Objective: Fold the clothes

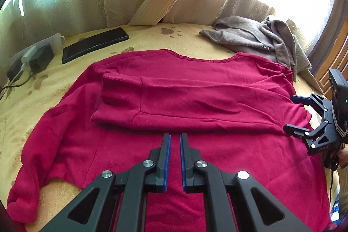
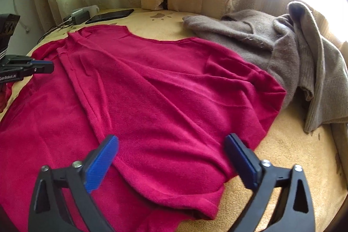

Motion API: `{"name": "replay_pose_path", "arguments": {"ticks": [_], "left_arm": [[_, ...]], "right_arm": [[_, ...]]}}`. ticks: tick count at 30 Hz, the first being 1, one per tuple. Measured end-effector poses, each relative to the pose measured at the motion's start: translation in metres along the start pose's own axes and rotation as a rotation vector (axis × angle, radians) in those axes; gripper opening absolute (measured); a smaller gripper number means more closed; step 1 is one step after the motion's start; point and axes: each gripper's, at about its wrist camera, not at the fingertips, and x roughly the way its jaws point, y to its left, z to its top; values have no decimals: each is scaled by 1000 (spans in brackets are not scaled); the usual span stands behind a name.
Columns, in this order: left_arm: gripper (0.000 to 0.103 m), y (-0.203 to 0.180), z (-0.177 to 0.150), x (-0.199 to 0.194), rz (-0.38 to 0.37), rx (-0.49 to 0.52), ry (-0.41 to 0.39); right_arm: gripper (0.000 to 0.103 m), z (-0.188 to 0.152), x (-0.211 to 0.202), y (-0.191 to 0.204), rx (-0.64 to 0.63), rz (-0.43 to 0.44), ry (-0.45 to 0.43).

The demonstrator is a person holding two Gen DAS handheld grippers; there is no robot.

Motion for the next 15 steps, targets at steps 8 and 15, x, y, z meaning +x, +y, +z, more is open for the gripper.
{"name": "replay_pose_path", "arguments": {"ticks": [8,15], "left_arm": [[9,7,3,24,50,66,21],[9,31,-7,22,-84,-70,-44]], "right_arm": [[103,-30,-58,-40,289,57,-93],[103,-60,-89,-38,227,-83,-108]]}}
